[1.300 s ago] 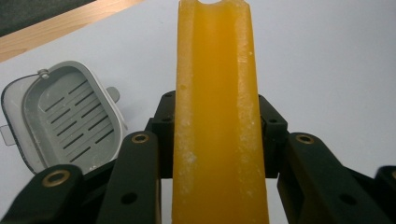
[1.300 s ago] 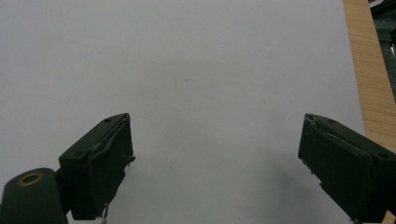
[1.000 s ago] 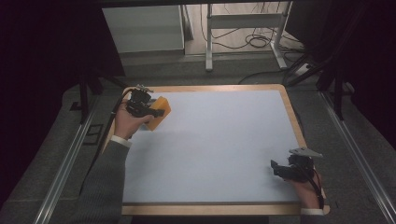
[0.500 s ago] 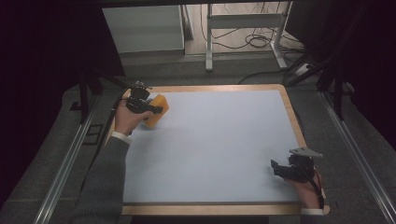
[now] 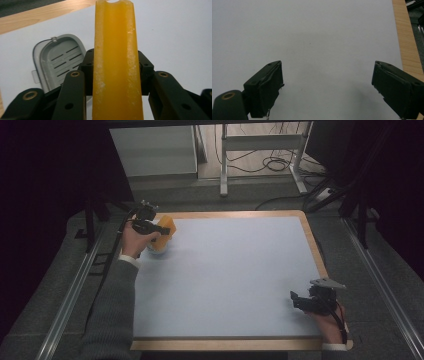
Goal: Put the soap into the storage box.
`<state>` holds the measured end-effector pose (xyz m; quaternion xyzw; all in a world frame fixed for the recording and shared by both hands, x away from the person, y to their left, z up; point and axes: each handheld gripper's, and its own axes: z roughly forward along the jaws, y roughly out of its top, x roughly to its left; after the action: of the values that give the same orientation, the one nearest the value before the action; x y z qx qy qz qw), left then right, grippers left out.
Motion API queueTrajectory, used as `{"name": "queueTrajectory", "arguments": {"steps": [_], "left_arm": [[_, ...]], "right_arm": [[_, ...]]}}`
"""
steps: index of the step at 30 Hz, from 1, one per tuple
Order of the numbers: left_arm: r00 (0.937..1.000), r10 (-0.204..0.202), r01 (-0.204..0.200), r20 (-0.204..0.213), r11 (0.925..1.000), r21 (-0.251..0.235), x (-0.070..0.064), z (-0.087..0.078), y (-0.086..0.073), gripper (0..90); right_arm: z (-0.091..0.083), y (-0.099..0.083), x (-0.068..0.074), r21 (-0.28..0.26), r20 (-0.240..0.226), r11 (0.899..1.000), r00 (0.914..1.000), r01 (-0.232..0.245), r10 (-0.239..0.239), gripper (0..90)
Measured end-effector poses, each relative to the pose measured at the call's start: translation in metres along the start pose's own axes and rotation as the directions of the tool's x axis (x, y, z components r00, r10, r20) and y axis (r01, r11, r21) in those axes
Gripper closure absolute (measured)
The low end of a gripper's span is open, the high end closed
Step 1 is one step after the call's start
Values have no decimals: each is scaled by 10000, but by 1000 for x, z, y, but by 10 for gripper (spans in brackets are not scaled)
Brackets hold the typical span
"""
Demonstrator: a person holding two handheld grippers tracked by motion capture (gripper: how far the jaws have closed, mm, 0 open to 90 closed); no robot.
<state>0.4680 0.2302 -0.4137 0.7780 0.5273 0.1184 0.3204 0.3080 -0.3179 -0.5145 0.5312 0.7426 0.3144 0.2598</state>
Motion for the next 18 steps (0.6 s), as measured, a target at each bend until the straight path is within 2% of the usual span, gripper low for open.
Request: {"name": "queueTrajectory", "arguments": {"steps": [18], "left_arm": [[9966,-818,817,-131,9966,-83,22,12,11,612]], "right_arm": [[0,0,-2,-19,-5,10000,10000,-81,81,101]]}}
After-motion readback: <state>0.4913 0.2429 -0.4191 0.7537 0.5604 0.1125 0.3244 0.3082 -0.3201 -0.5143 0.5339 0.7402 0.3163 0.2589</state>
